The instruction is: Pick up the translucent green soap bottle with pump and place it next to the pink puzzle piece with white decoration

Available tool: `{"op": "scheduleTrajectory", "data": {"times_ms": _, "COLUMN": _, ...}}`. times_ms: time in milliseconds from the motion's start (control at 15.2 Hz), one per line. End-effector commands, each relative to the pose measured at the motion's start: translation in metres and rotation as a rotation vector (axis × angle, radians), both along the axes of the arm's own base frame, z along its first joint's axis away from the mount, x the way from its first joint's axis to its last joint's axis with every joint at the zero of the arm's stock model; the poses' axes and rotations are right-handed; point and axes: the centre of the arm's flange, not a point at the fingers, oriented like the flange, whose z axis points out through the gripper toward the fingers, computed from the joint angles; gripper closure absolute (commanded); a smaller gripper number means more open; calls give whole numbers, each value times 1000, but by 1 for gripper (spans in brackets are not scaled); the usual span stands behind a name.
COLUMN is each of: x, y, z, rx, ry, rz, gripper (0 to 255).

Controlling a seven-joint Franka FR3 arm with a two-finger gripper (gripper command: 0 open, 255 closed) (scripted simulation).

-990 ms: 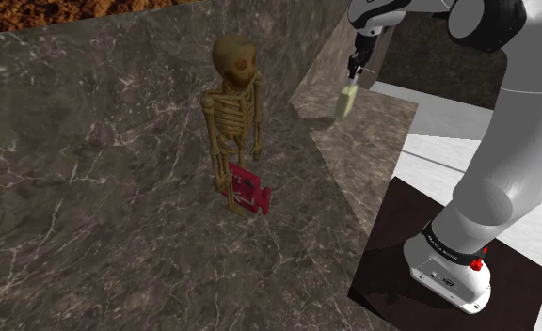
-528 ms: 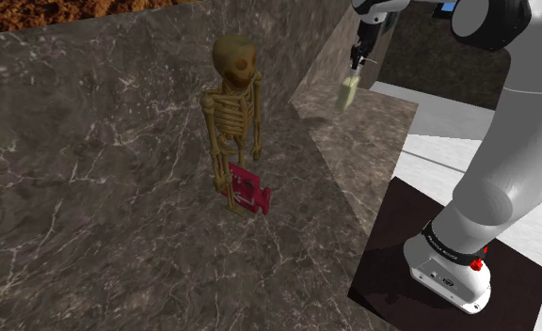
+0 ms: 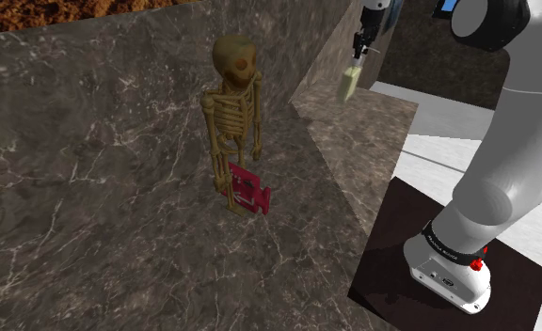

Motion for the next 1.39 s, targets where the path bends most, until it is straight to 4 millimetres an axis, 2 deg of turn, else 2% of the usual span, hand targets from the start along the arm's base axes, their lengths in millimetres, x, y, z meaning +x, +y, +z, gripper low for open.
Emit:
{"op": "scheduleTrajectory", "data": {"times_ms": 0, "x": -1, "y": 0, "z": 11, "rx": 0, "ry": 0, "rz": 0, "gripper": 255}}
{"op": "scheduleTrajectory", "data": {"times_ms": 1122, "x": -1, "y": 0, "z": 99, "rx": 0, "ry": 0, "rz": 0, "gripper": 255}}
{"op": "scheduleTrajectory", "data": {"times_ms": 1320, "x": -13, "y": 37, "z": 106, "rx": 0, "ry": 0, "rz": 0, "gripper": 255}}
